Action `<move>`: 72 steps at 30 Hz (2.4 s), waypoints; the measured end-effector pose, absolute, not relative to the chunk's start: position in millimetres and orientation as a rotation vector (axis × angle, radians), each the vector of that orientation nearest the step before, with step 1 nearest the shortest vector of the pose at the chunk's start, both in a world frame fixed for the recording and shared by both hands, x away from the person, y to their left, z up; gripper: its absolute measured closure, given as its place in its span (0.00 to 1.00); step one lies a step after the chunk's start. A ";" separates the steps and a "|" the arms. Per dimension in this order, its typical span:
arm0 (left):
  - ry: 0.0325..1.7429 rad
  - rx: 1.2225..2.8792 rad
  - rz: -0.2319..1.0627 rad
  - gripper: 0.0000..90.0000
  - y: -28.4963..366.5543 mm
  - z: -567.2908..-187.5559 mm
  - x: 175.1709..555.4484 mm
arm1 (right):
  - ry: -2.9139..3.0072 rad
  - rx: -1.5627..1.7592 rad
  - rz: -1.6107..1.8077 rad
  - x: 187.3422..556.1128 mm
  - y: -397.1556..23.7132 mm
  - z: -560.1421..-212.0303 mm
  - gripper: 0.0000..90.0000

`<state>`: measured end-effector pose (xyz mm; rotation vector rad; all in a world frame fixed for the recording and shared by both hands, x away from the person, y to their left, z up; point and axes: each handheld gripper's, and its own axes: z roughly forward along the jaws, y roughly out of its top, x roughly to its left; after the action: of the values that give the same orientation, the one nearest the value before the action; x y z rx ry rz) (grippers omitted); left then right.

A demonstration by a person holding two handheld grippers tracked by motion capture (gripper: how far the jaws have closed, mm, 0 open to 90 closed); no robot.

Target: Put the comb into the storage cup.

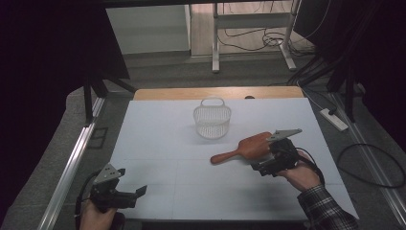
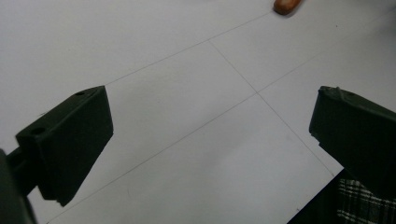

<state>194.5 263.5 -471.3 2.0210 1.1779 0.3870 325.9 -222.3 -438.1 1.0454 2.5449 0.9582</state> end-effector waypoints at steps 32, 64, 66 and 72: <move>1.175 2.015 0.376 0.01 264.4 -471.5 195.2 | 2.627 1.025 0.917 361.5 -175.8 -443.1 0.00; 1.170 2.015 0.363 0.01 265.0 -471.7 195.9 | 2.657 1.044 0.761 394.5 -130.8 -453.8 0.00; 1.170 2.017 0.363 0.01 265.0 -471.7 195.9 | 2.660 1.033 0.738 396.5 -126.7 -456.4 0.00; 1.170 2.018 0.362 0.01 264.9 -471.7 196.1 | 2.671 1.023 0.711 400.3 -119.9 -459.8 0.00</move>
<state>196.1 264.9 -471.7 2.0176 1.1698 0.3619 400.3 -119.9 -459.8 1.0229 2.6713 0.7106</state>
